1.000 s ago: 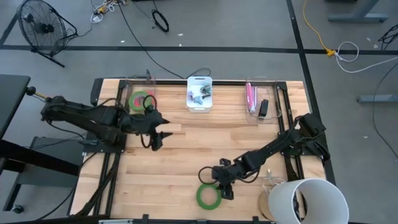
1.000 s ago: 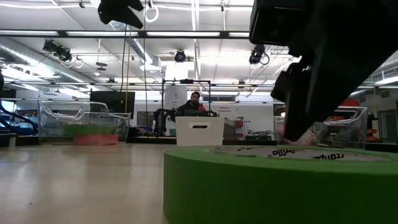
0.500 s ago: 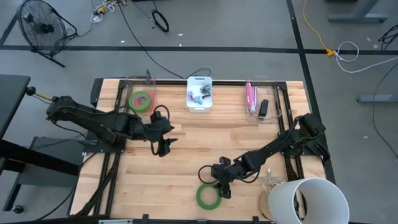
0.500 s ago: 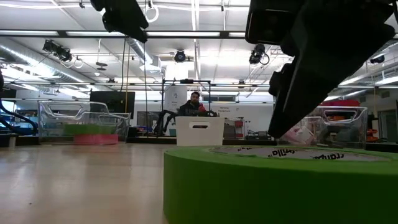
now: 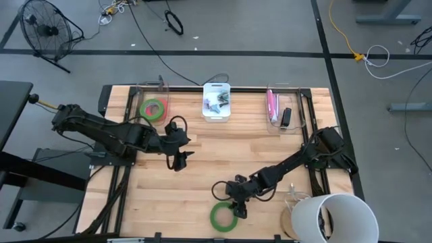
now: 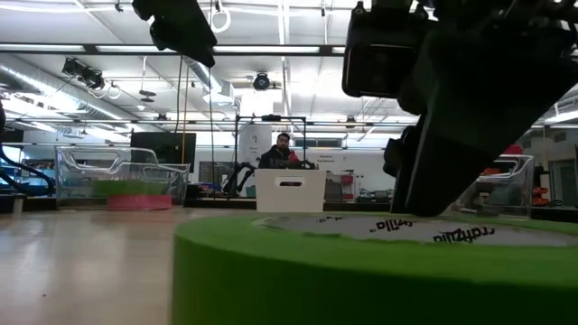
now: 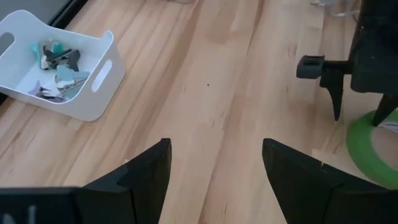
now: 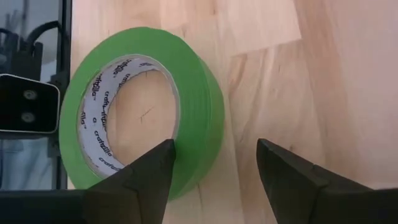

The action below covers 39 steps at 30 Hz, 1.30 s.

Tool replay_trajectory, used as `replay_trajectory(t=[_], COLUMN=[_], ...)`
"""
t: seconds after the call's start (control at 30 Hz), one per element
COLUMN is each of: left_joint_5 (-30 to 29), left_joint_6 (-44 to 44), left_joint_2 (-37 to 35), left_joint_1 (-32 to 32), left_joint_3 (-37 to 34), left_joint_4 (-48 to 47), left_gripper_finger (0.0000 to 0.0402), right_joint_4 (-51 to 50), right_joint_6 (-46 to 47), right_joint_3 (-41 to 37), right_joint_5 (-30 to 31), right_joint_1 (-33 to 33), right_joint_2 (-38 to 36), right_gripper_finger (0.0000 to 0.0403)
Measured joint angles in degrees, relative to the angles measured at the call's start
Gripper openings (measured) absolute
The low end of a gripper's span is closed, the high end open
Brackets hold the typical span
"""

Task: Pick and place Stapler, Stapler remover, tape
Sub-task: Put the green tape into the left transparent bin

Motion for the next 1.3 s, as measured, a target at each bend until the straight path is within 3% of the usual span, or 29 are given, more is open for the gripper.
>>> replay_trajectory(t=[0.3, 0.87, 1.2, 1.3], left_joint_5=[0.01, -0.5, -0.54, -0.55], left_joint_6=[0.04, 0.46, 0.48, 0.46], left_joint_2=[0.0, 0.0, 0.0, 0.0], left_joint_1=[0.0, 0.01, 0.0, 0.0], left_joint_3=[0.0, 0.0, 0.0, 0.0], left_joint_4=[-0.06, -0.23, -0.23, -0.2], left_gripper_finger=[0.0254, 0.0254, 0.0254, 0.0254], right_joint_4=[2.55, 6.41, 7.44, 6.18], right_joint_6=[-1.1, 5.11, 4.87, 3.33], right_joint_3=[-0.34, -0.27, -0.01, 0.03], right_joint_5=[-0.63, 1.07, 2.36, 3.62], right_joint_1=[0.1, 2.18, 2.26, 2.31], right_joint_2=[-1.91, -1.3, 2.64, 2.74], right_gripper_finger=[0.0231, 0.0231, 0.023, 0.0213])
